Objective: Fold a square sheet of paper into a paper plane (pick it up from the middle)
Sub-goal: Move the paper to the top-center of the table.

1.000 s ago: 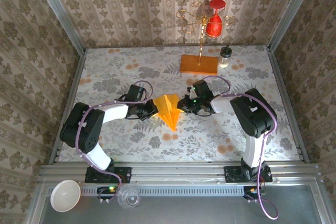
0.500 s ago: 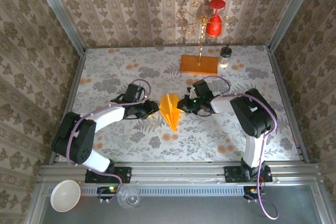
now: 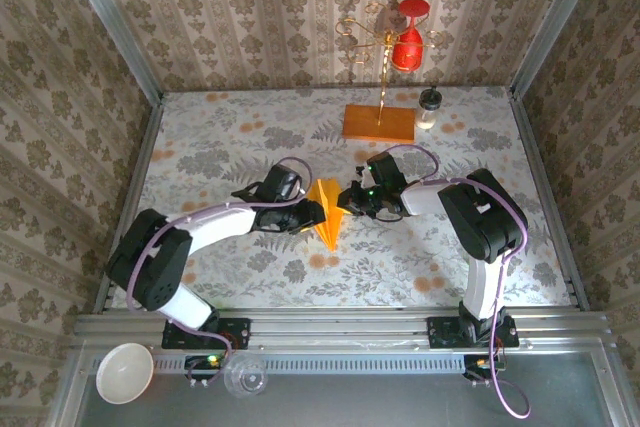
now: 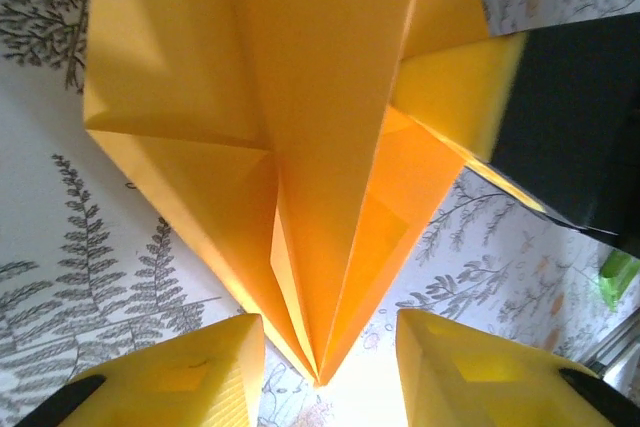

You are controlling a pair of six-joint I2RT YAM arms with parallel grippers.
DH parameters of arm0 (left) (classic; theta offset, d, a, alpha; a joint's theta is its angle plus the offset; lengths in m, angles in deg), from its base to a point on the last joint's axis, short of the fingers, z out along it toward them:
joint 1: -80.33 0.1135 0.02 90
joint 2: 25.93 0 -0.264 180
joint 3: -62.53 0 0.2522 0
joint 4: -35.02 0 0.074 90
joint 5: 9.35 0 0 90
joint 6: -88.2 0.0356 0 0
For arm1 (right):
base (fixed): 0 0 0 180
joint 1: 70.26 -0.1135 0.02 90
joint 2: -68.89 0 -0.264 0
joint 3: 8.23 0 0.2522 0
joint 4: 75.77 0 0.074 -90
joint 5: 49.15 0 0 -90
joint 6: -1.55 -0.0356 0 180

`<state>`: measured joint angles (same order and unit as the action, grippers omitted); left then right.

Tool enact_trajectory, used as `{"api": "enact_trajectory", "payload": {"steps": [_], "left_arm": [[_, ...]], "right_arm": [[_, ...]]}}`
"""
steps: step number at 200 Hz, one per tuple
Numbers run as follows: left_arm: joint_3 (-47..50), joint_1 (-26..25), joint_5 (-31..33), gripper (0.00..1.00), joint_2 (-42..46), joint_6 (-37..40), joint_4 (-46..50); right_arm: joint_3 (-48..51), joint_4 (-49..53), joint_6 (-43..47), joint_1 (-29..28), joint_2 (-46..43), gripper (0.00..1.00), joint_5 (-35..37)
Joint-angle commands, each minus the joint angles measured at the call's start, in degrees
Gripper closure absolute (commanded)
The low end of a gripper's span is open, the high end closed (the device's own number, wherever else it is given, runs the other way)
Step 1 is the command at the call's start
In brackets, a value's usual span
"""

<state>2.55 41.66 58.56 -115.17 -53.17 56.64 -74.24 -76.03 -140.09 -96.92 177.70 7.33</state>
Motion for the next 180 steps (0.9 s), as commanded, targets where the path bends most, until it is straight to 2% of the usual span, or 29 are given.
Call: {"api": "enact_trajectory", "payload": {"steps": [1,46,116,180], "left_arm": [[-2.9,-0.8,-1.0,0.59,-2.7,1.5,-0.7],[-6.1,-2.2,-3.5,0.59,-6.5,2.3,-2.1],[-8.9,-3.3,1.8,0.6,-9.9,2.8,4.5],[-11.7,-4.1,1.7,0.6,-11.9,3.4,6.2]], "right_arm": [[-0.2,-0.7,-0.4,-0.3,0.8,0.98,-1.4],[-0.3,-0.7,-0.4,-0.3,1.0,0.98,-1.4],[-0.2,-0.1,-0.2,-0.3,0.7,0.98,-1.0],[-0.6,0.0,-0.3,-0.2,0.8,0.98,-1.1]]}}
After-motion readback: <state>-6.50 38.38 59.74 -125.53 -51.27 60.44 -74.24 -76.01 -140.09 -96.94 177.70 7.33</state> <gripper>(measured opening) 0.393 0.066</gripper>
